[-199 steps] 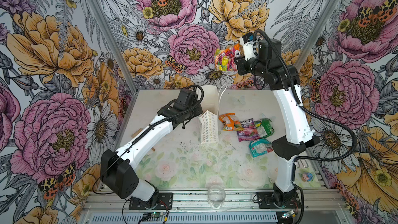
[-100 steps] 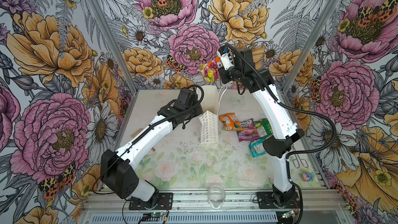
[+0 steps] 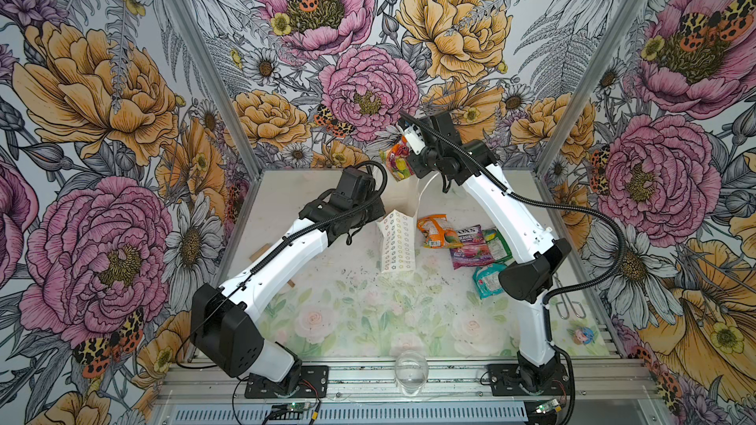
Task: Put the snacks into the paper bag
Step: 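Move the held Fox's Fruits bag over the paper bag opening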
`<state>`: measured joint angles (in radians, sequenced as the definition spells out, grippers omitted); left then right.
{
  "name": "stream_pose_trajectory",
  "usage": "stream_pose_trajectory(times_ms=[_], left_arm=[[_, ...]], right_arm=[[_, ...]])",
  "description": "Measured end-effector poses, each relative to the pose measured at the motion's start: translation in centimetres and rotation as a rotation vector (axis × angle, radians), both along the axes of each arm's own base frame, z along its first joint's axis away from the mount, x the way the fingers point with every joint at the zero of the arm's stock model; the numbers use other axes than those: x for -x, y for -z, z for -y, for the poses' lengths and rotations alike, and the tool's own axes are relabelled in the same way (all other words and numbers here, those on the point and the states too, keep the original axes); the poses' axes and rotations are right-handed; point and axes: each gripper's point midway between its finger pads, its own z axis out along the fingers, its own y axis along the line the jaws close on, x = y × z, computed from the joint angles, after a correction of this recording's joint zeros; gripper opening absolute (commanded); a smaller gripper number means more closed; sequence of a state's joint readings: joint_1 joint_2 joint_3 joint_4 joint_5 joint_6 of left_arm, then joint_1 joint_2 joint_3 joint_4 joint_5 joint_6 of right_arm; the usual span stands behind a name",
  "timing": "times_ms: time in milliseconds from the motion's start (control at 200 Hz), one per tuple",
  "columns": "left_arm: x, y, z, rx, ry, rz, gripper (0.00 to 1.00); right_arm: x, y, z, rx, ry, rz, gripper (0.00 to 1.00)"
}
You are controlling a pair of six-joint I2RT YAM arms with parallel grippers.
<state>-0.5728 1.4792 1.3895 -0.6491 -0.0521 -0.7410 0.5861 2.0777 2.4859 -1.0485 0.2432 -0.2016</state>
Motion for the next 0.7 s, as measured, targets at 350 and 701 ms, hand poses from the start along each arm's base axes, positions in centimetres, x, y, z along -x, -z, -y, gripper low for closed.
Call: stream_pose_trajectory(times_ms=[350, 701], left_arm=[[0.0, 0.0, 0.0, 0.000, 0.000, 0.000, 0.00], [0.1, -0.3, -0.2, 0.004, -0.002, 0.006, 0.00]], right_arm=[[1.1, -0.7, 0.2, 0.176, -0.001, 0.076, 0.00], [1.7, -0.6, 0.0, 0.308, 0.001, 0.115, 0.00]])
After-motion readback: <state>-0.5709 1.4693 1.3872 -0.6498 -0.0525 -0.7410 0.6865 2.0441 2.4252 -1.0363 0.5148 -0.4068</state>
